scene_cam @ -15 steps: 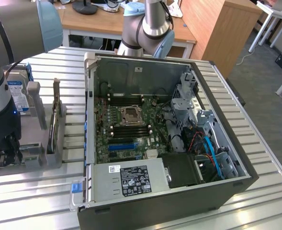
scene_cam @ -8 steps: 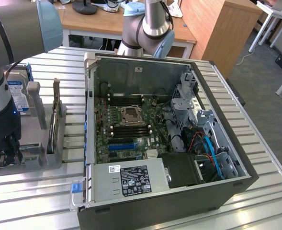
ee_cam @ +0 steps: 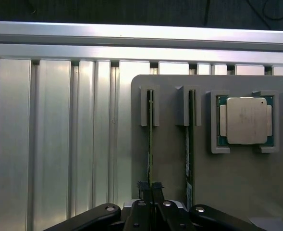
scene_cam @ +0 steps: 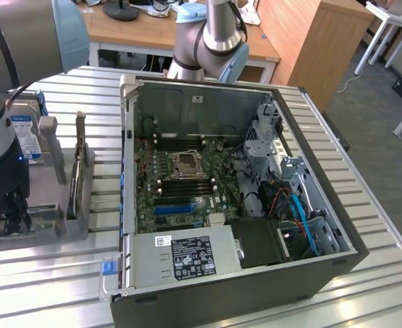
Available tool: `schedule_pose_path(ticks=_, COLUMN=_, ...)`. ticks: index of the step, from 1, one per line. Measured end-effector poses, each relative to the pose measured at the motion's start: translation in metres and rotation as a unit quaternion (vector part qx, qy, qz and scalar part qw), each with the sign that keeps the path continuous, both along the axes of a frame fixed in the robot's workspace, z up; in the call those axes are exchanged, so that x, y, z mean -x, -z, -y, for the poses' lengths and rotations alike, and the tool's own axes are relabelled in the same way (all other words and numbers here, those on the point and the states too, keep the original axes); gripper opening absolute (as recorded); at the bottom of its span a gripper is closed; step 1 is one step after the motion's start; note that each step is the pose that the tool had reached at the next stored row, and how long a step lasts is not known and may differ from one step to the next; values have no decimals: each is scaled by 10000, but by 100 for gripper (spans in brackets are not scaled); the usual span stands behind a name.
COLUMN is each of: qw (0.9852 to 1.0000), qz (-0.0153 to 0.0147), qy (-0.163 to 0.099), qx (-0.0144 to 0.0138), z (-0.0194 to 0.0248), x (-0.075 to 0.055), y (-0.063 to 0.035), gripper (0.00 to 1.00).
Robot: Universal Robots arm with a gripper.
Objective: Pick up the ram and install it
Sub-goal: 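Pick up the ram and move it above insertion slot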
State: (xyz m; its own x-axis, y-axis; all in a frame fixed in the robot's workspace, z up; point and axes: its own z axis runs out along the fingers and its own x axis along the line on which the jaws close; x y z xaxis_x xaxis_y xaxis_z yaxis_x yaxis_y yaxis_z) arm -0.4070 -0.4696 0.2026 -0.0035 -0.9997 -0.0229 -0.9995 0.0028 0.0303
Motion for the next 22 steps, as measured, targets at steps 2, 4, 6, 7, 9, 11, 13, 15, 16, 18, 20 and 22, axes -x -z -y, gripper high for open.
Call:
schedule_pose_path(ticks=2, qw=10000, qz=0, qy=0, qx=0, z=0, x=-2, y=-30, gripper=12)
schedule_pose_path(ticks=4, qw=10000, qz=0, qy=0, qx=0, z=0, x=-5, y=-70, gripper=12)
schedule_pose_path(ticks=6, qw=10000, qz=0, qy=0, qx=0, z=0, x=-8, y=-120, gripper=12)
schedule_pose_path(ticks=7, qw=10000, qz=0, qy=0, qx=0, z=0, x=-9, y=-145, gripper=12)
schedule_pose_path(ticks=9, qw=10000, qz=0, qy=0, qx=0, z=0, x=-11, y=-188, gripper=12)
schedule_pose_path(ticks=11, qw=10000, qz=1, qy=0, qx=0, z=0, x=-13, y=-225, gripper=12)
schedule_pose_path(ticks=13, qw=10000, qz=0, qy=0, qx=0, z=0, x=-14, y=-264, gripper=12)
schedule_pose_path(ticks=15, qw=10000, qz=0, qy=0, qx=0, z=0, x=-18, y=-309, gripper=12)
schedule_pose_path(ticks=16, qw=10000, qz=0, qy=0, qx=0, z=0, x=-20, y=-334, gripper=12)
schedule_pose_path(ticks=18, qw=10000, qz=0, qy=0, qx=0, z=0, x=-24, y=-391, gripper=12)
schedule_pose_path(ticks=20, qw=10000, qz=0, qy=0, qx=0, z=0, x=-28, y=-463, gripper=12)
schedule_pose_path(ticks=22, qw=10000, qz=0, qy=0, qx=0, z=0, x=-32, y=-535, gripper=12)
